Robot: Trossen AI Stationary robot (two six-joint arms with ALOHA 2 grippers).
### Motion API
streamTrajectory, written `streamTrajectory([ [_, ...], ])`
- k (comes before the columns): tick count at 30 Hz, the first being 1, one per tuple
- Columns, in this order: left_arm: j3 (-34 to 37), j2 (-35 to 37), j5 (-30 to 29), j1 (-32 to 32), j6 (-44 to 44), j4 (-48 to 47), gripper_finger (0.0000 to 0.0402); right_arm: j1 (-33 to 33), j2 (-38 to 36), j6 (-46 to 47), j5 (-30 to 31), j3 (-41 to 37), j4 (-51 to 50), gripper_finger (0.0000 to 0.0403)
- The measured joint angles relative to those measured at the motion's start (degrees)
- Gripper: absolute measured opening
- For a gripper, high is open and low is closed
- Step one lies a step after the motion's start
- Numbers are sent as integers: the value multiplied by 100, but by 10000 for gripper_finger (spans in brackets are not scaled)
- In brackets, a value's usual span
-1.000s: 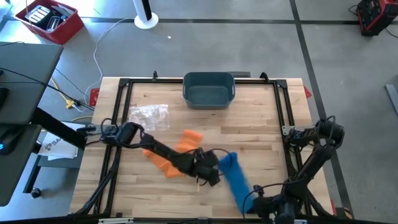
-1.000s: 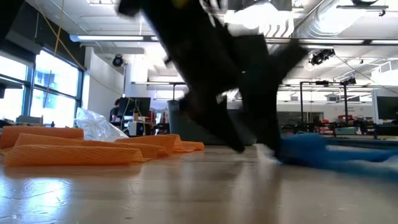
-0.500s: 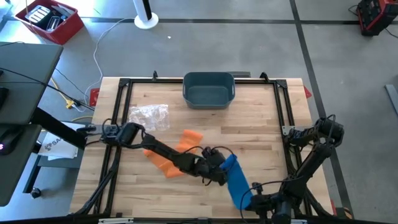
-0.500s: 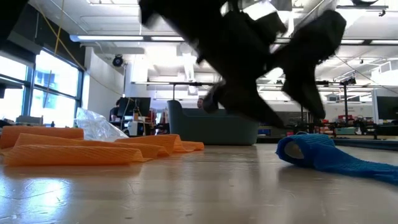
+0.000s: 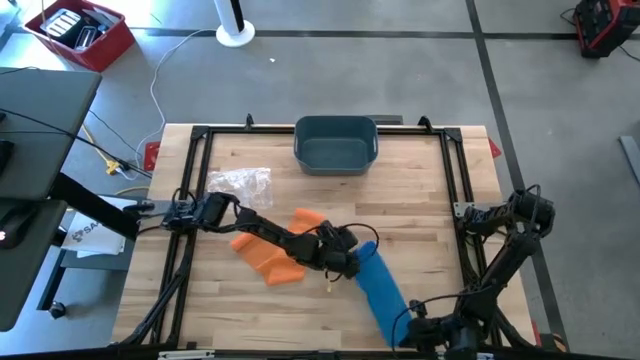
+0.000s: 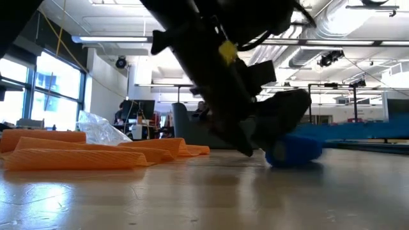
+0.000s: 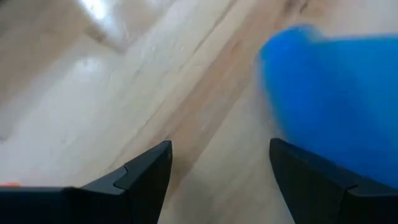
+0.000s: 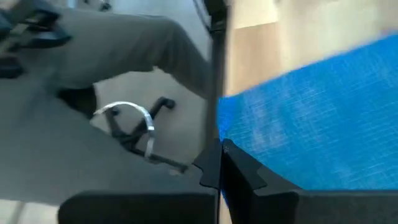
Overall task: Roll bandage
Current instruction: Roll the blue bandage
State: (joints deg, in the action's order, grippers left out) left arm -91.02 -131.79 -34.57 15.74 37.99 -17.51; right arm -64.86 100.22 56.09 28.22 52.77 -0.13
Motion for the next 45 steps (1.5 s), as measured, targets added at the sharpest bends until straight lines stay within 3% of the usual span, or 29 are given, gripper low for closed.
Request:
streamTrajectory([
  [6,-14,46,144,-169,-656,19,264,-270,36,240,323,0,613,0],
  [14,-605,256,62,-12,-978,-637,264,-256,64,181,587,0,552,0],
  [22,-673,178,739,686,-1494,1229,264,-187,67,-274,683,7,546,0],
  [26,-678,155,303,890,-1559,1163,264,-152,-6,-1297,1334,222,532,0],
  [32,-674,374,-632,980,-1133,79,264,-135,-410,-2818,2213,804,97,0],
  [39,-674,832,-1060,1074,-723,-599,264,85,-867,-3194,2113,1195,-976,0],
  [45,-674,890,-1101,1187,-806,-534,264,227,-996,-3039,1827,1211,-1046,0],
])
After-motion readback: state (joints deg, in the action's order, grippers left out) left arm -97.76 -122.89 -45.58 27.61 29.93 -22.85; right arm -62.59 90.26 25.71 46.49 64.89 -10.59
